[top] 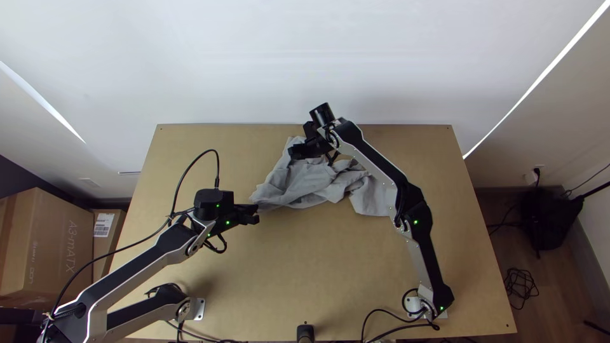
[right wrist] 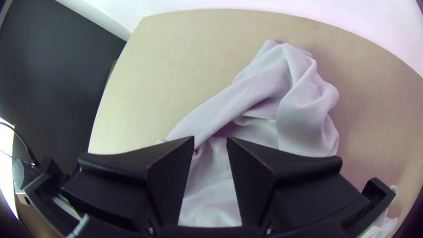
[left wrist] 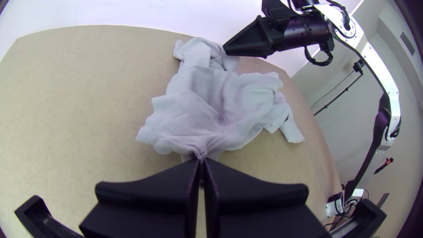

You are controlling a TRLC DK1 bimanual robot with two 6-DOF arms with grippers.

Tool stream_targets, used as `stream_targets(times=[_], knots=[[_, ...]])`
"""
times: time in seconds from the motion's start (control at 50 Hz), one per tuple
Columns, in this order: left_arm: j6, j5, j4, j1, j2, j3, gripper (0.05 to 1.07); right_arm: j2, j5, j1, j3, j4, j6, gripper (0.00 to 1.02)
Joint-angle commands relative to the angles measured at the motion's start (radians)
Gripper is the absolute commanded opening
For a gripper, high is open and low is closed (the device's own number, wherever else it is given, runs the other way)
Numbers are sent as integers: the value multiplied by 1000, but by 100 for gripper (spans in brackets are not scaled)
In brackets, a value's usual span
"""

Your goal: Fold the t-shirt

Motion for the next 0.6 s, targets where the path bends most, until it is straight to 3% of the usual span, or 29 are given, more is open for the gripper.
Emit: stream_targets(times=[0.0, 0.58], knots=[[-12, -4, 12, 7, -19, -20, 8, 22, 3, 6, -32, -14, -18, 36], [-12, -4, 12, 16, -33, -24, 8, 90, 23, 42, -41, -42, -22, 37]])
